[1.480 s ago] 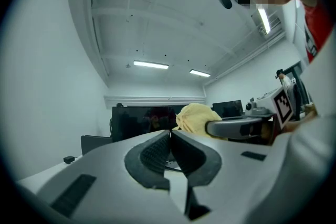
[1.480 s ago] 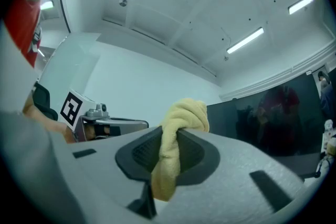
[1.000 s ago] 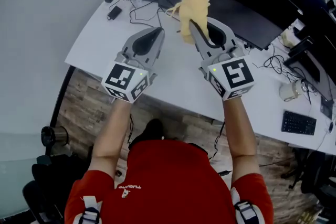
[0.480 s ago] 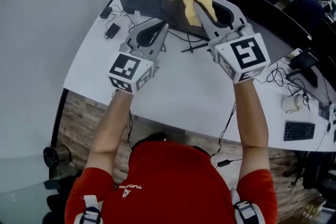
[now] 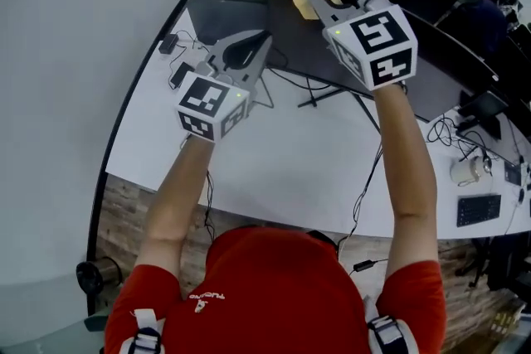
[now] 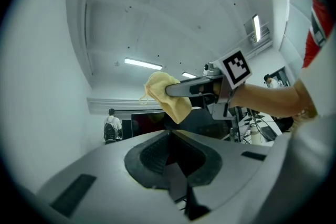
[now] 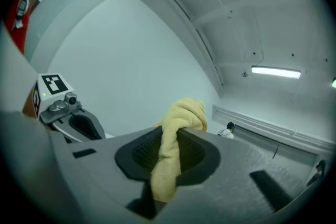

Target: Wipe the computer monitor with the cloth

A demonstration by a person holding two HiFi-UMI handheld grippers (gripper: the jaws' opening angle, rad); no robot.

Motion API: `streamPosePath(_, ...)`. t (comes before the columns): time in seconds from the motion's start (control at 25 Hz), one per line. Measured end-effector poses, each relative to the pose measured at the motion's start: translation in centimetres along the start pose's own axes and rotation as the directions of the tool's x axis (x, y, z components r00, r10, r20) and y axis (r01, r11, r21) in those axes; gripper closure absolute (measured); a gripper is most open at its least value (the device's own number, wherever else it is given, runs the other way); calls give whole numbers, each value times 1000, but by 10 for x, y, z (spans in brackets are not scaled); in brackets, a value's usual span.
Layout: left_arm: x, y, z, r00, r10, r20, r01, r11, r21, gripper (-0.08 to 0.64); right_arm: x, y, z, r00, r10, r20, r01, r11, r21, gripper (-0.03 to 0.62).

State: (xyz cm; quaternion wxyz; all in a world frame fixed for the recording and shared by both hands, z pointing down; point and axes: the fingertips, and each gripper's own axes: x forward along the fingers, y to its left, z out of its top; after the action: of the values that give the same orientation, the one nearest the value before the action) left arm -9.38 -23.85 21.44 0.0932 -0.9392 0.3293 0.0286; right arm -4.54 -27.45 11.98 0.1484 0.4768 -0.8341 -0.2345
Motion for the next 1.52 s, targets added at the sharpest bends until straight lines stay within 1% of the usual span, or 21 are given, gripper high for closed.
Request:
streamPosePath(0.08, 3, 8, -1, 1000, -11, 7, 11, 1000, -6, 548, 17, -6, 1, 998, -14, -56, 11, 998, -54, 529)
streamPosePath(0.16, 6, 15, -3, 1000, -20, 14, 20, 1000, -13, 548, 33, -10, 2, 995, -9, -100, 2, 997, -71, 529)
streamPosePath(0.28, 8, 26, -6, 999, -28, 20, 28, 999, -24, 548, 54, -11, 2, 991, 39, -129, -39, 999, 2, 528)
streamPosePath(0.32, 9, 29, -7, 999, -29, 22, 30, 999, -27, 548, 61, -11, 2, 989, 45, -138, -43, 999, 17, 528)
streamPosePath(0.36, 10, 33, -7, 999, -31, 23, 32, 999, -30, 548, 67, -11, 1, 987, 39, -155, -38, 999, 11, 528)
streamPosePath(0.44, 10, 39, -8, 999, -35, 27, 36, 999, -34, 548, 79, -11, -4, 978, 19, -207, -27, 999, -38, 528)
streamPosePath(0.56, 12, 47, -10, 999, -37, 37, 38, 998, -47, 548, 95, -5, -13, 960, 14, -278, -41, 995, -91, 525)
streamPosePath(0.64, 13, 52, -11, 998, -36, 43, 38, 998, -57, 548, 105, -2, -17, 949, 7, -314, -48, 991, -123, 523)
streamPosePath(0.76, 15, 52, -15, 998, -43, 44, 45, 997, -60, 548, 111, -3, -23, 933, -29, -360, -40, 983, -181, 525)
streamPosePath(0.84, 18, 49, -18, 998, -48, 44, 51, 997, -59, 548, 110, -5, -25, 928, -42, -371, -34, 980, -195, 525)
streamPosePath(1.16, 28, 33, -19, 998, -49, 49, 52, 996, -70, 548, 83, -21, -38, 925, -57, -375, -10, 985, -174, 528)
streamPosePath(1.52, 51, -18, -14, 996, -73, 46, 77, 994, -76, 548, 17, -59, -66, 918, -85, -387, 26, 988, -155, 528)
